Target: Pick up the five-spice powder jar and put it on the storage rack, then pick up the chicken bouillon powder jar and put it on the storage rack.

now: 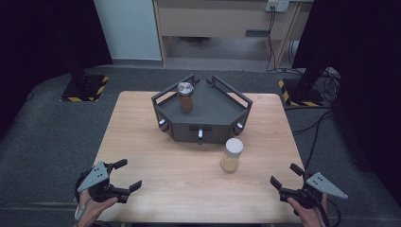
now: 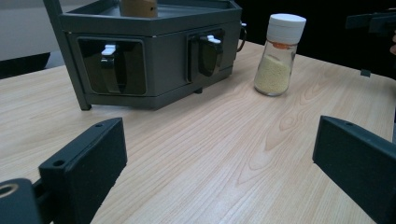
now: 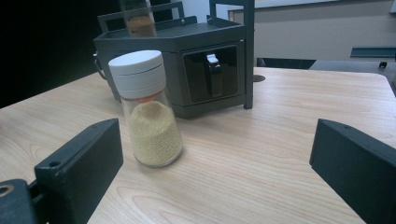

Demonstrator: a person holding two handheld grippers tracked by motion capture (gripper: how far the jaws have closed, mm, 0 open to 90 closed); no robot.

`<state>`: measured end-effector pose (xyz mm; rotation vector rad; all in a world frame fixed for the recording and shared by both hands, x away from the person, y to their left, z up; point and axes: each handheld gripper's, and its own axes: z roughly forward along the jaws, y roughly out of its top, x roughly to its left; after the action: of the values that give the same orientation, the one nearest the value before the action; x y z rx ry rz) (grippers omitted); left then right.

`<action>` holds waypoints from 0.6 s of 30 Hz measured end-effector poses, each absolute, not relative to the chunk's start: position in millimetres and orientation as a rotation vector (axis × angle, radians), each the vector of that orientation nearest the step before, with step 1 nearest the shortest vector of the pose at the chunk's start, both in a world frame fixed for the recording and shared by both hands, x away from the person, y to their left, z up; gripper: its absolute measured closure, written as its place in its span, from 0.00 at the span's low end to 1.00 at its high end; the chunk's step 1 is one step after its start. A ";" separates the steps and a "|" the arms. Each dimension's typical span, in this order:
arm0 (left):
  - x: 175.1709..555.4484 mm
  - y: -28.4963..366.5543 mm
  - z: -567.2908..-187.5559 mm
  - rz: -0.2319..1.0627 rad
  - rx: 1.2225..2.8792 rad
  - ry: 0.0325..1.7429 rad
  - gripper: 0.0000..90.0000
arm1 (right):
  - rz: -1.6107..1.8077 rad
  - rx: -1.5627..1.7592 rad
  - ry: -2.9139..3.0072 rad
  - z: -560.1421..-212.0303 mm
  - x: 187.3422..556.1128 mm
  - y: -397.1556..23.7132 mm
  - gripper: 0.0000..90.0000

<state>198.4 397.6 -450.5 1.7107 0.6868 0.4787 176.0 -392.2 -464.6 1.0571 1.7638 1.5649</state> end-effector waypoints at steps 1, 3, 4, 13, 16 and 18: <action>198.7 397.3 -450.3 0.477 1.711 0.684 0.02 | 1.559 1.052 1.768 -464.1 176.3 -391.8 0.04; 199.6 396.7 -450.7 0.466 1.706 0.680 0.02 | 1.551 1.045 1.772 -463.5 175.5 -391.0 0.04; 199.4 395.8 -450.5 0.465 1.708 0.680 0.02 | 1.551 1.049 1.770 -463.5 174.9 -390.8 0.04; 197.2 395.5 -449.1 0.475 1.711 0.677 0.02 | 1.550 1.045 1.768 -463.2 172.7 -391.8 0.04; 198.1 394.9 -449.0 0.475 1.715 0.677 0.02 | 1.557 1.039 1.761 -463.7 172.0 -392.5 0.04; 198.2 394.6 -448.8 0.475 1.719 0.676 0.02 | 1.556 1.041 1.765 -463.7 172.8 -392.7 0.04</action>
<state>198.2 394.6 -448.8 1.7194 0.6764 0.4749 172.8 -392.7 -463.7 1.0411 1.7654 1.5555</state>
